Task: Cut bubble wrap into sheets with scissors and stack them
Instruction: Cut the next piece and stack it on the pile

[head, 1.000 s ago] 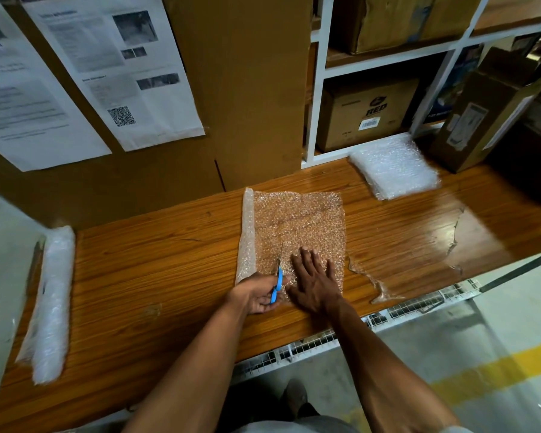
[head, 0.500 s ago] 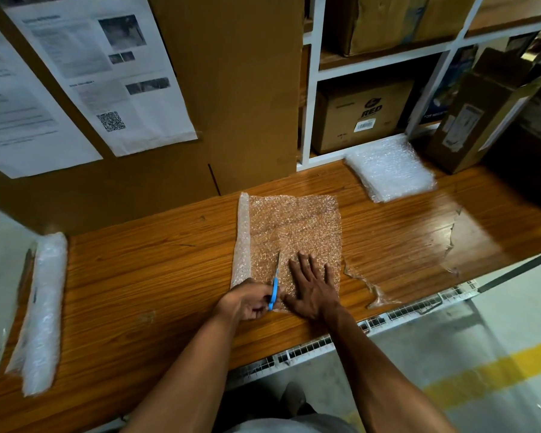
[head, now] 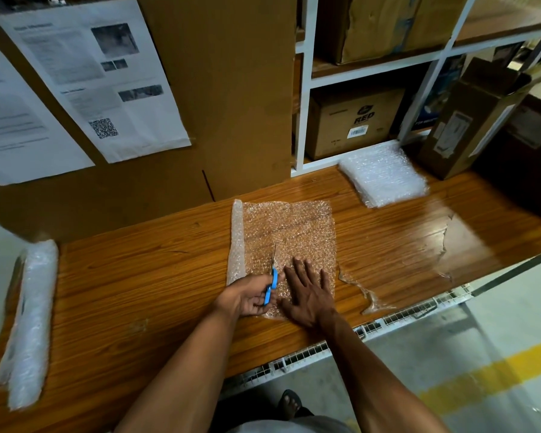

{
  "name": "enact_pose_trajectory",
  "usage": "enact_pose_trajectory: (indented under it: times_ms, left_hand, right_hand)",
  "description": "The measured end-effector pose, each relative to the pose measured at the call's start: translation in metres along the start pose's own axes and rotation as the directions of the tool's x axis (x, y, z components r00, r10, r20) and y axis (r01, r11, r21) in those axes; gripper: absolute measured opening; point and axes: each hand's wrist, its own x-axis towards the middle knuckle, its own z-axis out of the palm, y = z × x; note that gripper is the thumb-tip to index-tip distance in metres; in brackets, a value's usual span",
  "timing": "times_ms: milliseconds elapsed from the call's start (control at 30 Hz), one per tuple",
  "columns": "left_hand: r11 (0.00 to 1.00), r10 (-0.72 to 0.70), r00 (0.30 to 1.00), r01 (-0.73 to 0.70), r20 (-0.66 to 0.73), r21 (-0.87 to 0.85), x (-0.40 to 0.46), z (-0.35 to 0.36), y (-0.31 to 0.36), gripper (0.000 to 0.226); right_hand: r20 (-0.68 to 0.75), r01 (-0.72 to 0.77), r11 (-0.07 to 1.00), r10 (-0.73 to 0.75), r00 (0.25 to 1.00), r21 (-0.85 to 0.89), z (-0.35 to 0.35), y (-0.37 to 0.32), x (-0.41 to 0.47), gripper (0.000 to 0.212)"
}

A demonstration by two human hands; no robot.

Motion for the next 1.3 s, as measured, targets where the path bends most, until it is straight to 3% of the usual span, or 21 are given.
enact_pose_trajectory:
  times_ms: [133, 367, 500, 900, 1067, 1300]
  left_hand:
    - [0.999, 0.035, 0.999, -0.035, -0.034, 0.004, 0.003, 0.001, 0.000, 0.043]
    - [0.995, 0.097, 0.988, -0.094, -0.122, 0.029, 0.016, -0.001, -0.006, 0.017]
    - [0.993, 0.112, 0.978, -0.102, -0.176, 0.064, 0.024, -0.003, -0.008, 0.036]
    - [0.991, 0.049, 0.999, -0.050, 0.015, 0.122, 0.015, 0.002, 0.015, 0.049]
    - [0.988, 0.091, 0.994, -0.082, -0.057, 0.134, 0.019, 0.004, 0.022, 0.039]
    - [0.978, 0.151, 0.958, -0.108, -0.245, 0.180, 0.036, 0.005, 0.021, 0.049]
  right_hand:
    - [-0.080, -0.052, 0.999, 0.053, 0.995, 0.012, -0.007, 0.000, 0.008, 0.072]
    - [-0.065, -0.092, 0.995, 0.089, 0.994, -0.042, 0.005, 0.011, 0.020, 0.073]
    - [-0.122, -0.094, 0.994, 0.088, 0.989, -0.052, 0.006, 0.010, 0.017, 0.072]
    - [-0.129, -0.098, 0.992, 0.087, 0.988, -0.082, 0.007, 0.011, 0.016, 0.073]
    - [-0.120, -0.098, 0.992, 0.088, 0.989, -0.081, 0.005, 0.010, 0.016, 0.074]
    - [-0.125, -0.106, 0.993, 0.098, 0.987, -0.055, 0.006, 0.009, 0.015, 0.073]
